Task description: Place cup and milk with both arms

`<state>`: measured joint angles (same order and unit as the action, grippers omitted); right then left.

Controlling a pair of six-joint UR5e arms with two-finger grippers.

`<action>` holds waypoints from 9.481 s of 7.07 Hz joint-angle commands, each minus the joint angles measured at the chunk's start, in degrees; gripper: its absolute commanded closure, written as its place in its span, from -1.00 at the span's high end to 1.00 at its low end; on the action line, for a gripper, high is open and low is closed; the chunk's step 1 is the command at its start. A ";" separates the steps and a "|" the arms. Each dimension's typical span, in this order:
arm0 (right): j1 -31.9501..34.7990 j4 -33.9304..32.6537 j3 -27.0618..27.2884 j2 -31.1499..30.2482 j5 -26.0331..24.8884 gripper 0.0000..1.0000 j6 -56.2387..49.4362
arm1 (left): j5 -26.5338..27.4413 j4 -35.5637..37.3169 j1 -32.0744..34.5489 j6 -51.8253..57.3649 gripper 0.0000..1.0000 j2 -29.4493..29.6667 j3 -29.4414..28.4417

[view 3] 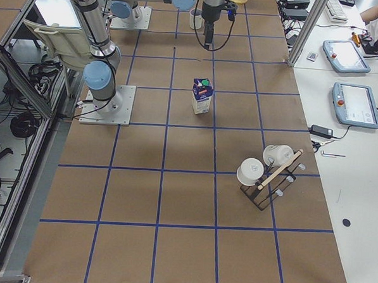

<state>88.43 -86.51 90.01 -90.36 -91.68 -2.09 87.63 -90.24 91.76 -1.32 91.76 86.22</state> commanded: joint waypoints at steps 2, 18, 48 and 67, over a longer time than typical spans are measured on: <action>-3.33 -0.59 2.18 0.71 -0.16 1.00 -1.15 | -0.01 0.07 0.00 0.00 1.00 0.00 0.00; -11.88 -24.41 21.26 2.12 -3.41 0.57 -23.31 | 1.93 14.92 -18.38 -21.34 1.00 7.02 24.42; -8.98 -18.61 9.39 4.40 4.58 -1.00 -13.46 | -15.11 20.38 0.96 -54.98 -1.00 19.04 2.51; 8.06 -18.77 -13.99 26.45 4.85 -1.00 7.17 | -7.59 -0.62 2.46 -36.60 0.99 9.70 -6.87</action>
<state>95.11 -102.88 76.38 -65.75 -86.88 1.96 77.65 -87.27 94.44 -42.48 105.94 77.70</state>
